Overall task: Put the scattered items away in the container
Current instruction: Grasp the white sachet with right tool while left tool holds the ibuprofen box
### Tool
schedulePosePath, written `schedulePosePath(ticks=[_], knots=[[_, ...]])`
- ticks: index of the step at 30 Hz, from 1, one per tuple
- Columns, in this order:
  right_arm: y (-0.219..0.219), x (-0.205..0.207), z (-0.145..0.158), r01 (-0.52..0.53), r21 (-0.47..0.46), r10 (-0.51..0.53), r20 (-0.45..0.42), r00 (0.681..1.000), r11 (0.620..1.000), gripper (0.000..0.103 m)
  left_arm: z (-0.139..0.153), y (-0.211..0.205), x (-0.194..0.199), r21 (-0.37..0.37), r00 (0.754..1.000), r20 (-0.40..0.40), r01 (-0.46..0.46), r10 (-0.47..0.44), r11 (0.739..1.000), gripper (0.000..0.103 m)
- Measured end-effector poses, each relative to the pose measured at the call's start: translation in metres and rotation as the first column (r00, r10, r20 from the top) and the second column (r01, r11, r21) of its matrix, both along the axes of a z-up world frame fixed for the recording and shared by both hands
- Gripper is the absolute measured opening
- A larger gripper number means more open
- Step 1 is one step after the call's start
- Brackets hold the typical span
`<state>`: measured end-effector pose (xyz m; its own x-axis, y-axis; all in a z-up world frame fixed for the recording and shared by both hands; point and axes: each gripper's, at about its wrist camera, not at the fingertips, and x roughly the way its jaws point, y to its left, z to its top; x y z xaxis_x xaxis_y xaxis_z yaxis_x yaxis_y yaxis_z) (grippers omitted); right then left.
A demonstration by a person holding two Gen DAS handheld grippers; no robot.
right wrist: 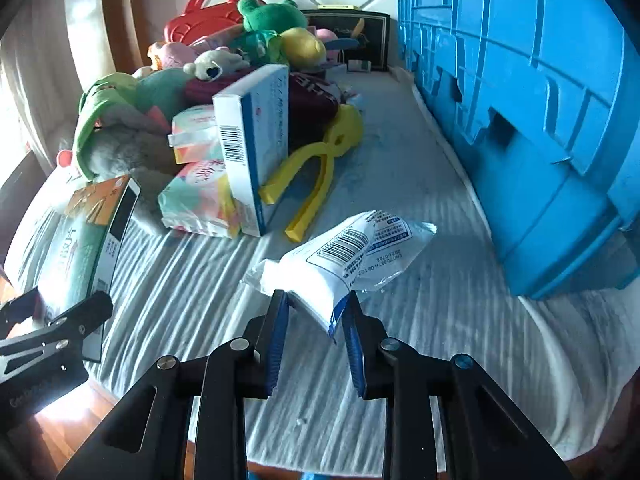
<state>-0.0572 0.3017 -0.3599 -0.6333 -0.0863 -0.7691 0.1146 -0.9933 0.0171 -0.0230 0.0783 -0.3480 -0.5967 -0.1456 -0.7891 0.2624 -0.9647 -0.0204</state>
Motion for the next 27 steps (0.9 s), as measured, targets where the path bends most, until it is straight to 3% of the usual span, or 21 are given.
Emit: schedulePosePath(ticks=[4, 6, 9, 11, 13, 16, 18, 20, 27], knots=[[-0.011, 0.015, 0.024, -0.022, 0.029, 0.023, -0.056, 0.998, 0.999, 0.017, 0.035, -0.001, 0.001, -0.027, 0.997, -0.071, 0.035, -0.036, 0.999, 0.087], [-0.019, 0.018, 0.037, -0.017, 0.017, 0.018, -0.067, 0.998, 1.000, 0.000, 0.046, -0.005, 0.008, -0.033, 0.995, -0.090, 0.048, -0.051, 0.998, 0.087], [-0.020, 0.021, 0.045, 0.013, -0.025, -0.015, -0.061, 0.998, 1.000, 0.001, 0.052, -0.014, 0.014, -0.028, 0.993, -0.094, 0.062, -0.065, 0.998, 0.087], [-0.013, 0.022, 0.036, 0.053, -0.057, -0.053, -0.002, 0.999, 0.997, 0.001, 0.048, -0.019, 0.019, -0.026, 0.994, -0.081, 0.076, -0.078, 0.997, 0.087], [-0.004, 0.028, 0.023, 0.107, -0.075, -0.104, 0.050, 0.993, 0.991, 0.005, 0.040, -0.020, 0.023, -0.023, 0.994, -0.061, 0.090, -0.091, 0.996, 0.087], [0.005, 0.040, 0.009, 0.150, -0.104, -0.141, 0.088, 0.986, 0.983, 0.021, 0.026, -0.019, 0.023, -0.011, 0.993, -0.037, 0.108, -0.108, 0.994, 0.087], [0.002, 0.041, 0.006, 0.135, -0.095, -0.128, 0.080, 0.989, 0.986, 0.041, 0.017, -0.016, 0.021, -0.012, 0.993, -0.024, 0.115, -0.115, 0.993, 0.087], [-0.003, 0.041, 0.006, 0.108, -0.086, -0.103, 0.063, 0.993, 0.990, 0.050, 0.008, -0.013, 0.018, -0.009, 0.992, -0.010, 0.122, -0.122, 0.993, 0.087], [-0.004, 0.028, 0.006, -0.015, -0.014, 0.015, 0.034, 0.999, 1.000, 0.064, -0.014, 0.001, 0.012, 0.017, 0.996, 0.015, 0.091, -0.091, 0.996, 0.087]])
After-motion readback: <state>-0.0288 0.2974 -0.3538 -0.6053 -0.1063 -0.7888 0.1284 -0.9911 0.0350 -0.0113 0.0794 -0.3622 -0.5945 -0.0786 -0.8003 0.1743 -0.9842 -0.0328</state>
